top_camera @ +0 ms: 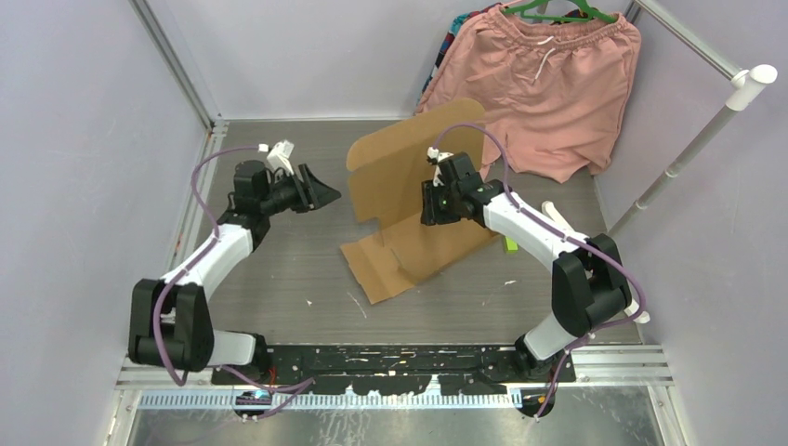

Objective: Fold the paper box

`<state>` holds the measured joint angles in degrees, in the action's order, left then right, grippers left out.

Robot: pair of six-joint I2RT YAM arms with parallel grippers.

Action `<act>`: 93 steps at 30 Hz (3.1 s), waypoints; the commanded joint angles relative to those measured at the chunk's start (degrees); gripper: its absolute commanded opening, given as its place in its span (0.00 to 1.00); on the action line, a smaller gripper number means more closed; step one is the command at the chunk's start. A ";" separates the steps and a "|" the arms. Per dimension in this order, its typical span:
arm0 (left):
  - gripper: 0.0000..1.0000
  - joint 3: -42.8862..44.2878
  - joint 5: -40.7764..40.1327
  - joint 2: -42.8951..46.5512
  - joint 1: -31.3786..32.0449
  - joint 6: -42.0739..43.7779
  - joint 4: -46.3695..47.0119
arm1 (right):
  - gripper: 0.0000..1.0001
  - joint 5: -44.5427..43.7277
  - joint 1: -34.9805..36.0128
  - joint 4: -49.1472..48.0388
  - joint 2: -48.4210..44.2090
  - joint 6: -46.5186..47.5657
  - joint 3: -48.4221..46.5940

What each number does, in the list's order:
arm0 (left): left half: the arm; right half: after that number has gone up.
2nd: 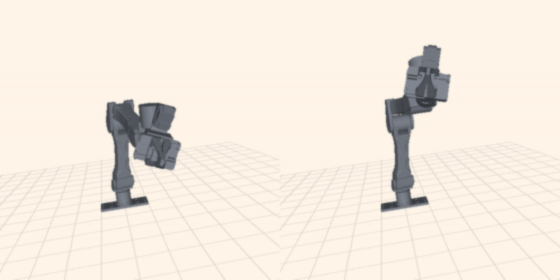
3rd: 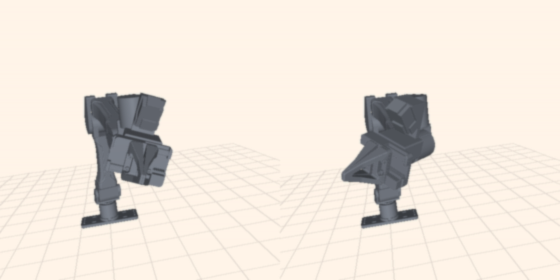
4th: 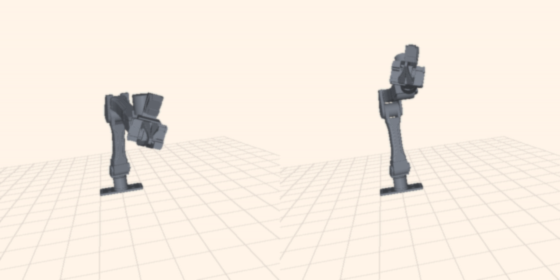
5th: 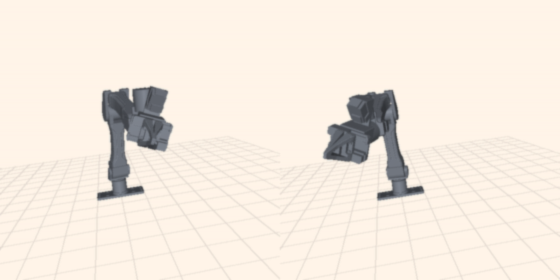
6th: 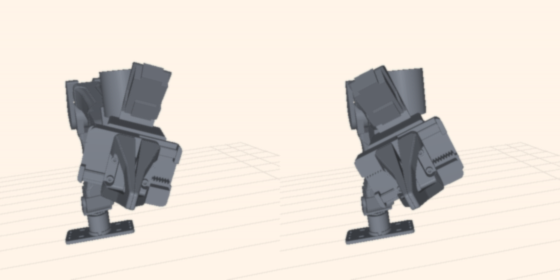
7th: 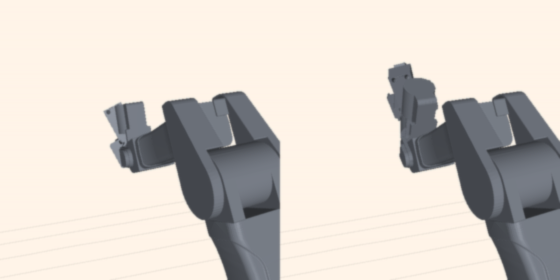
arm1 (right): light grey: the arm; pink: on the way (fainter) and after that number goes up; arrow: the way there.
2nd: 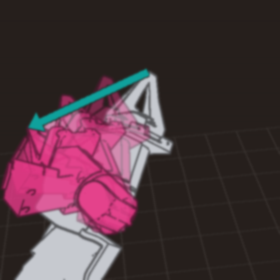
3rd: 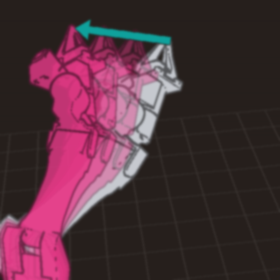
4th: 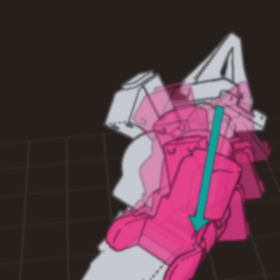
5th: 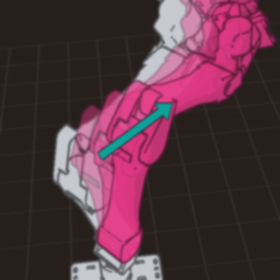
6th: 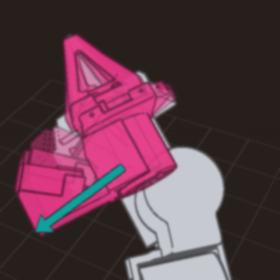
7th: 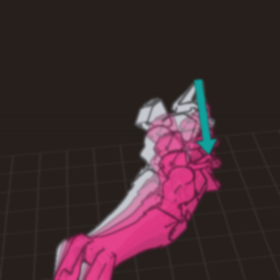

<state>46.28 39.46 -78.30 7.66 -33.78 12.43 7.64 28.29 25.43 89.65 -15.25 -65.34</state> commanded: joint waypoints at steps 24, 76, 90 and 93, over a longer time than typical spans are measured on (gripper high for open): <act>0.34 -15.21 -34.76 20.35 16.60 -11.53 -26.82 | 0.43 -19.28 0.79 -7.55 0.79 -5.53 8.82; 0.08 -7.55 -59.61 -0.02 41.82 -21.43 -8.43 | 0.43 -13.82 1.06 -14.58 8.54 -9.41 15.33; 0.08 -1.33 -59.55 -3.66 42.17 -19.25 -10.40 | 0.43 -12.90 1.06 -15.01 9.52 -8.93 14.89; 0.11 -1.15 -59.72 -3.45 42.35 -19.28 -10.65 | 0.43 -12.93 1.02 -15.02 9.58 -8.86 14.83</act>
<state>42.81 -18.31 -82.17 49.50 -54.37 1.76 -7.42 28.84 8.56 96.53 -24.12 -51.53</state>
